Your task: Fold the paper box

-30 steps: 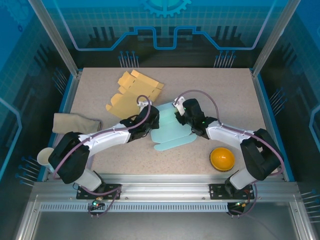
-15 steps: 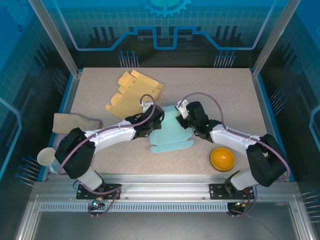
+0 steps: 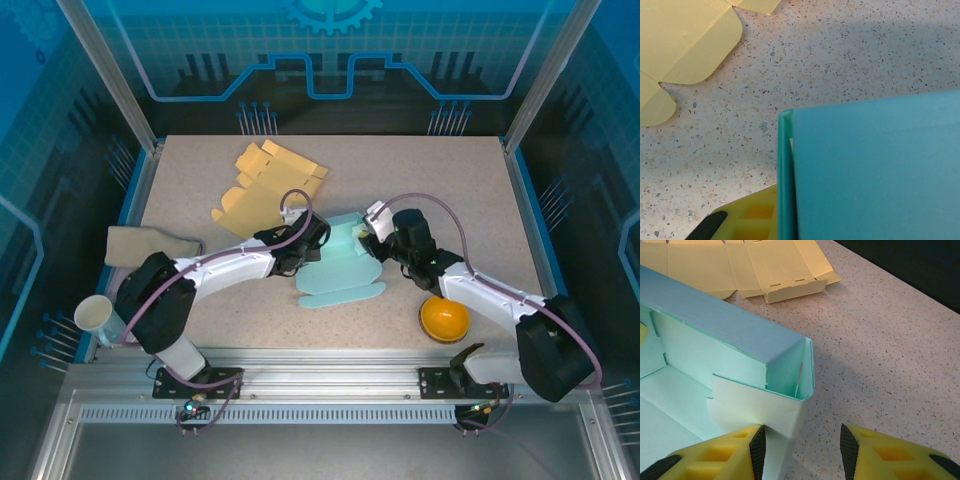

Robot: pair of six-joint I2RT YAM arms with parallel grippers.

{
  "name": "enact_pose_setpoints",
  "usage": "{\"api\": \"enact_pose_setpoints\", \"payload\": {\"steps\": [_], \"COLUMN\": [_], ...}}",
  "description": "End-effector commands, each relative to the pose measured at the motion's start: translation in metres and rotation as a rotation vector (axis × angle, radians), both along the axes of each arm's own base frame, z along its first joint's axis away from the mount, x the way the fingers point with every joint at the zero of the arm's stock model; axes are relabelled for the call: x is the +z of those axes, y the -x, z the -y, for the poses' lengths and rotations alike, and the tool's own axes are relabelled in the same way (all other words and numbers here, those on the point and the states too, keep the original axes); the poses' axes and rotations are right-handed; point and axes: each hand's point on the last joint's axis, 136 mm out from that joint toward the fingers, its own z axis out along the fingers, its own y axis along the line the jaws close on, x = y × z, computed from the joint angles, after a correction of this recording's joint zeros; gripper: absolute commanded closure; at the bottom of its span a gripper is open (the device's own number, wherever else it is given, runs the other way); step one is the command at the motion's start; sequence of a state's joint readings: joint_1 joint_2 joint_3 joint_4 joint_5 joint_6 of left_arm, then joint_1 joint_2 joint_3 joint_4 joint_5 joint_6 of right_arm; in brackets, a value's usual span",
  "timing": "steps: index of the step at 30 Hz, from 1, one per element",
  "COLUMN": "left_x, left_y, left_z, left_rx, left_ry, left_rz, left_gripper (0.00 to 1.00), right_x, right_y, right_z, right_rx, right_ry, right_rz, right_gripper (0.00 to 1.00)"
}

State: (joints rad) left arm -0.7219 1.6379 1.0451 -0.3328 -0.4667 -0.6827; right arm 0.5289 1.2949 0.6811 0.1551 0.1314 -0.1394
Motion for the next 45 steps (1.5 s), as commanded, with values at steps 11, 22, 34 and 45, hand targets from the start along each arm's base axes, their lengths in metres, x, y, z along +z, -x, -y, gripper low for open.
{"api": "enact_pose_setpoints", "payload": {"steps": [11,22,34,45], "left_x": [0.002,0.01,0.037,0.047], "left_y": [0.003,-0.003,0.002,0.003], "left_z": [0.003,0.001,0.01,0.015], "left_rx": [-0.019,-0.066,-0.197,-0.216], "left_ry": [-0.001,-0.005,0.065,0.106], "left_rz": [-0.027,0.028,0.15,0.19], "left_gripper": [0.85,0.85,0.84,0.84], "right_x": [0.034,0.06,0.045,0.038], "right_y": [-0.002,0.017,0.023,0.056], "right_z": [-0.029,0.046,0.039,-0.01], "right_rx": [0.142,0.078,0.374,0.625], "right_ry": [-0.136,-0.23,-0.302,-0.331], "right_rz": [0.064,0.09,0.046,-0.065], "right_gripper": [0.56,0.43,0.42,0.44]}}
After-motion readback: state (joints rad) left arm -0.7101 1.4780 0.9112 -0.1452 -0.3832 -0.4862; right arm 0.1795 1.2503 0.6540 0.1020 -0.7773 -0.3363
